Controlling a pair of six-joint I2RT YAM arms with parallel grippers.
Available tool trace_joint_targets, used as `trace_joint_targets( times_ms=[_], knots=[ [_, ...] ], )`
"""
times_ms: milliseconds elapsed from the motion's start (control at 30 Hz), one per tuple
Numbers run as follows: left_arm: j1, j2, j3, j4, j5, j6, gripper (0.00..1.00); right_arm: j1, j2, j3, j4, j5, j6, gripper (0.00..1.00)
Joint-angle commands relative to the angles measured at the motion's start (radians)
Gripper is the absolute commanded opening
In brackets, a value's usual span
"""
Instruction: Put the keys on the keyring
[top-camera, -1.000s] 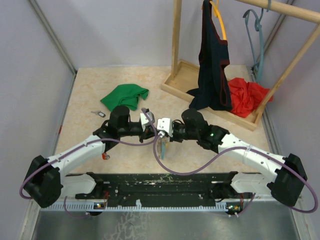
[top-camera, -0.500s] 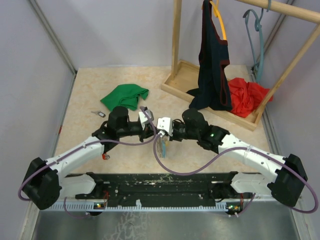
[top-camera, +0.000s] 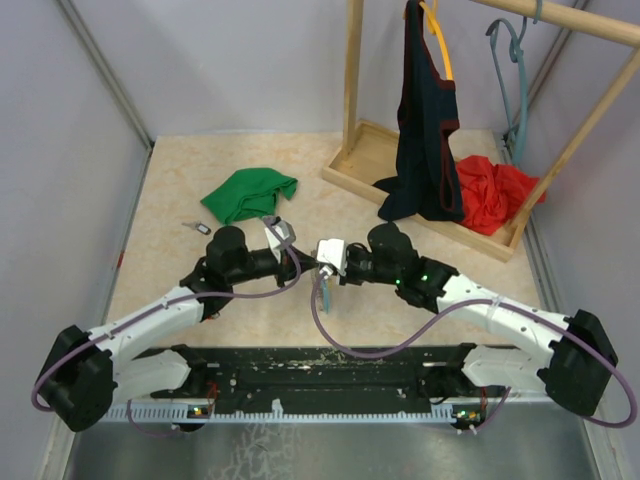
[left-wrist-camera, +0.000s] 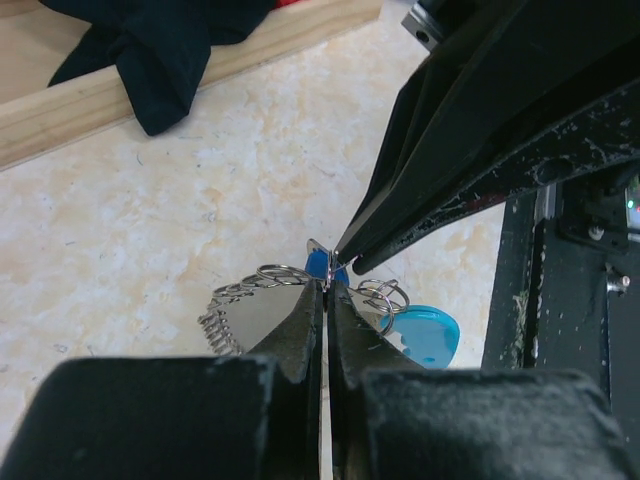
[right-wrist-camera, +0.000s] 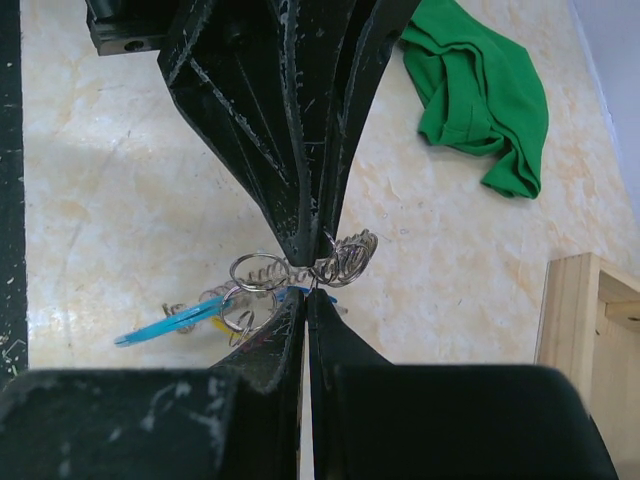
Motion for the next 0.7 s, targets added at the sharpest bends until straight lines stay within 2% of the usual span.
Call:
trace_joint_targets(
  times_ms=[0,267,333,367,533,667],
  knots=[
    [0.006,-0.032,-0.058,0.288,-0.065,-0.126,0.0,0.015,0.003,-0.011,0.061,-0.061,0.026,0.0],
    [0.007,-0.03,-0.153,0.491,-0.158,-0.273,0.0,0.014,-0.001,-0.024,0.135,-0.052,0.035,0.0],
    [0.007,-0.025,-0.197,0.599,-0.173,-0.328,0.0,0.014,0.009,-0.013,0.128,-0.061,0.034,0.0],
    [0.007,-0.02,-0.209,0.629,-0.175,-0.337,0.05,0.015,0.011,-0.01,0.125,-0.06,0.034,0.0],
    [0.008,-0.027,-0.211,0.564,-0.163,-0.302,0.21,0.015,-0.014,-0.006,0.13,-0.02,0.029,0.0],
    [0.023,-0.053,-0.208,0.469,-0.111,-0.237,0.26,0.015,-0.014,0.026,0.086,0.003,0.002,0.0]
  ],
)
